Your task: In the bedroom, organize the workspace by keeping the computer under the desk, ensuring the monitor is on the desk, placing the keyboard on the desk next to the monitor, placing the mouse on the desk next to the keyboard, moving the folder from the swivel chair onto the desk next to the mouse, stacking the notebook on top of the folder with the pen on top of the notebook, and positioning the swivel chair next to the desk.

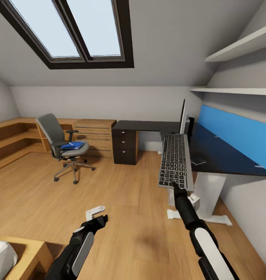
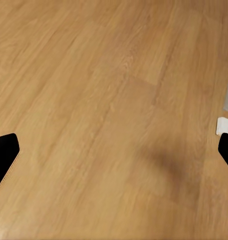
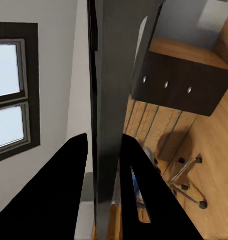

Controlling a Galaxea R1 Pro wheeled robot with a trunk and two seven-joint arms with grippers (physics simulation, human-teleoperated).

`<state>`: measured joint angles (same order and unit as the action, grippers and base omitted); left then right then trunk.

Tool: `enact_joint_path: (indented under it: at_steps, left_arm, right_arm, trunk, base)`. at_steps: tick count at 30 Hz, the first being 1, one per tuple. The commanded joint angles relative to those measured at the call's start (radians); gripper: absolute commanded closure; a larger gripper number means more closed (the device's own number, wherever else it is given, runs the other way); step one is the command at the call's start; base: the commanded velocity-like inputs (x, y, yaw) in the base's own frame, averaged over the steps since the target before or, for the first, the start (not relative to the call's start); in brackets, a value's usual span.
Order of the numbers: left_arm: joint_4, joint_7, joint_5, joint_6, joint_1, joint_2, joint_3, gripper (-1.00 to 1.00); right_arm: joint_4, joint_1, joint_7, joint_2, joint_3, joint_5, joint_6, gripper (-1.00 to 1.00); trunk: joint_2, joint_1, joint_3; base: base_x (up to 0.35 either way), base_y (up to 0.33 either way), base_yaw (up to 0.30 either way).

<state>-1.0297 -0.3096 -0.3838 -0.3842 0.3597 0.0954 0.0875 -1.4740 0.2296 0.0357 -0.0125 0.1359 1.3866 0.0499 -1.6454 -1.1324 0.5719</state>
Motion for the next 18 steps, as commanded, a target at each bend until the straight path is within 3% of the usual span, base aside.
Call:
enact_joint_path:
  at_steps: [1, 12, 18]
  left_arm:
    - [-0.001, -0.009, -0.01, -0.002, 0.001, 0.0, 0.003, -1.0]
    - [-0.001, -0.01, -0.009, -0.002, 0.001, 0.0, 0.003, -1.0]
    - [-0.001, -0.01, -0.009, -0.001, 0.001, 0.0, 0.003, -1.0]
  right_arm:
    - [-0.002, 0.001, 0.001, -0.001, 0.005, 0.009, 0.005, 1.0]
    - [-0.002, 0.001, 0.001, -0.001, 0.01, 0.009, 0.005, 1.0]
    - [-0.002, 0.001, 0.0, -0.001, 0.01, 0.009, 0.004, 1.0]
  trunk:
    - [-0.001, 0.0, 0.0]
    - [-0.001, 0.0, -0.005]
    - [-0.001, 0.0, -0.006]
  base:
    - [0.0, 0.001, 0.254]
    - [0.0, 0.0, 0.254]
    - [0.102, 0.025, 0.078]
